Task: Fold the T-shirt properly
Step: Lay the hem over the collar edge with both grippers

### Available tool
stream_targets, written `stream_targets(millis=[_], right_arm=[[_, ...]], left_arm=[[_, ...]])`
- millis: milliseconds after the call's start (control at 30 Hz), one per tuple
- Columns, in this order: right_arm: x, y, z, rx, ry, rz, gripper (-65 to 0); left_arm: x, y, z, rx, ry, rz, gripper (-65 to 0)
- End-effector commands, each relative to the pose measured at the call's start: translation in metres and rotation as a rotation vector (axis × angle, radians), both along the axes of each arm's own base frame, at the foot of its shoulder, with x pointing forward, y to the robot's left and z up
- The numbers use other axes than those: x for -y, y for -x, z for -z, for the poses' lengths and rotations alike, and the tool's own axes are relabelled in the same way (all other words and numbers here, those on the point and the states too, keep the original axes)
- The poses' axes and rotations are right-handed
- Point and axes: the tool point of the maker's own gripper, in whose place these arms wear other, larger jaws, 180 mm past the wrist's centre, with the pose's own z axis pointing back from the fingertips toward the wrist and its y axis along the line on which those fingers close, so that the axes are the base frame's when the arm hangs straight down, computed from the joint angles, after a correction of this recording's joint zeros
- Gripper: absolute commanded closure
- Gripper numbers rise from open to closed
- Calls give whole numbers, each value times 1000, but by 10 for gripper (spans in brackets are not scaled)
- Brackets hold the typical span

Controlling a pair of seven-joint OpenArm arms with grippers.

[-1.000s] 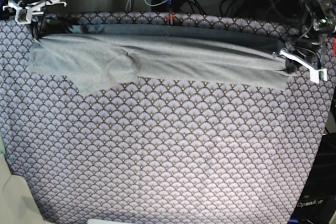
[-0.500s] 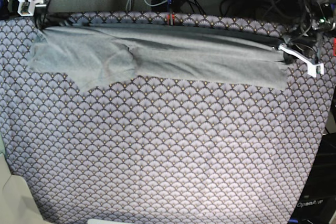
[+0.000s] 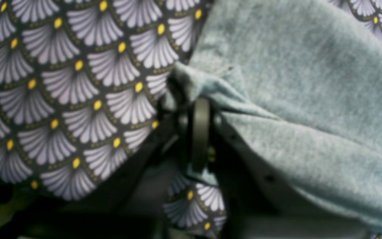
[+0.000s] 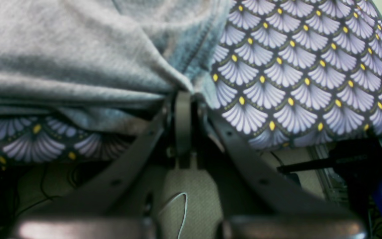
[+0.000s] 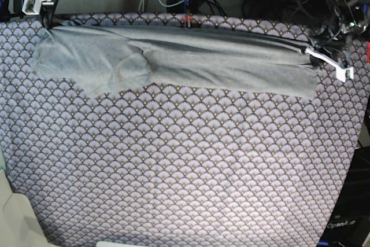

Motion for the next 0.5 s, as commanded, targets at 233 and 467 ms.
stream_targets(millis=[233,467], right_arm=[[29,9,-17,18,71,47,0],[37,2,-21,49,78,80,0]], left_arm=[[37,3,-2,30,8,285,-27],[26,9,-7,57,9,248,-193]])
